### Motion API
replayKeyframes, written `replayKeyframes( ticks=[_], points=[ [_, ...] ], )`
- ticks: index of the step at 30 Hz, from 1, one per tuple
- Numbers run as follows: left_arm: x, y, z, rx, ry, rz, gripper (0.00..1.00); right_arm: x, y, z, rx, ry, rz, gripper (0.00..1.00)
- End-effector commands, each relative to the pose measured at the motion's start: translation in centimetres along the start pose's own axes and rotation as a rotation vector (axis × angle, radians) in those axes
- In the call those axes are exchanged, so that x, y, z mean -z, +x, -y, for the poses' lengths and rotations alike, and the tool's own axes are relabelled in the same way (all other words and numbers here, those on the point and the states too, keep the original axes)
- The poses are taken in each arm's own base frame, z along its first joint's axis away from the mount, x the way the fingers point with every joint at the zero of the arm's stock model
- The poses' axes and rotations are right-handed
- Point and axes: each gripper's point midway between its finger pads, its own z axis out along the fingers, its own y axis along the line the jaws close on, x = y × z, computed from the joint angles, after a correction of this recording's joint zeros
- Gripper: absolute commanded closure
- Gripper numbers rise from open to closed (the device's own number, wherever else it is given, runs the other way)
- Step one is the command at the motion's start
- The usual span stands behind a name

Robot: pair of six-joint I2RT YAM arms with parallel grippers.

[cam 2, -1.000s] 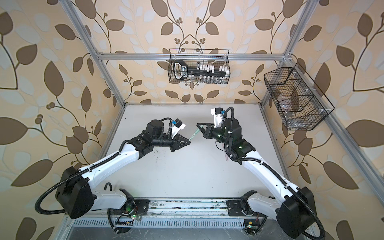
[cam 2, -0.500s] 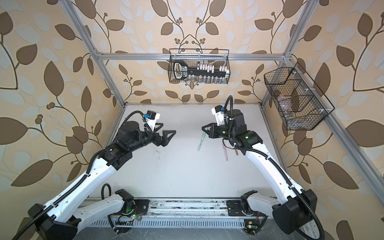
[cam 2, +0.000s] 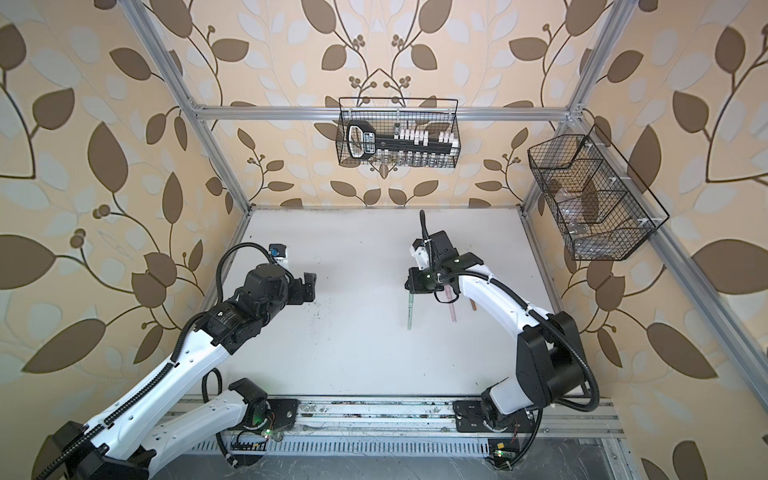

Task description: Insert the pens into the pen caps

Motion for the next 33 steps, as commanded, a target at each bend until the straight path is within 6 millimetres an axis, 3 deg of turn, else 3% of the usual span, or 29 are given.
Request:
replayKeyframes(
  ticks=[1, 6, 11, 14, 19, 25, 28, 33],
  points=[
    [0.7, -0.6, -2.8, 0.035, -0.139, 0.081, 0.01, -2.3, 1.2, 2.0, 0.005, 0.041, -0.066, 1.0],
    [0.1, 0.2, -3.8, 0.026, -0.199, 0.081, 0.01, -4.6, 1.7, 4.2, -0.006, 0.082, -0.12, 1.0],
    [-0.8, 1.1, -3.4, 0.01, -0.176, 0.068, 0.01, -5.9, 1.7, 5.3, -0.018, 0.077, -0.151, 1.0],
    [-1.0, 1.3, -3.6, 0.018, -0.183, 0.073, 0.01, -6.6, 1.9, 6.6, -0.019, 0.124, -0.173, 0.9],
    [-1.1, 1.7, -4.1, 0.014, -0.21, 0.067, 0.01, -7.6, 1.8, 7.8, -0.025, 0.15, -0.189, 0.87],
    [-1.5, 2.0, -4.2, 0.004, -0.212, 0.068, 0.01, -7.5, 1.3, 8.3, -0.033, 0.172, -0.168, 0.68],
    [-1.7, 2.0, -4.4, 0.001, -0.228, 0.071, 0.01, -7.1, 0.6, 8.1, -0.029, 0.169, -0.139, 0.65],
    [-2.1, 1.4, -5.3, 0.01, -0.269, 0.117, 0.01, -5.2, -1.7, 7.4, -0.015, 0.162, -0.051, 0.53]
  ],
)
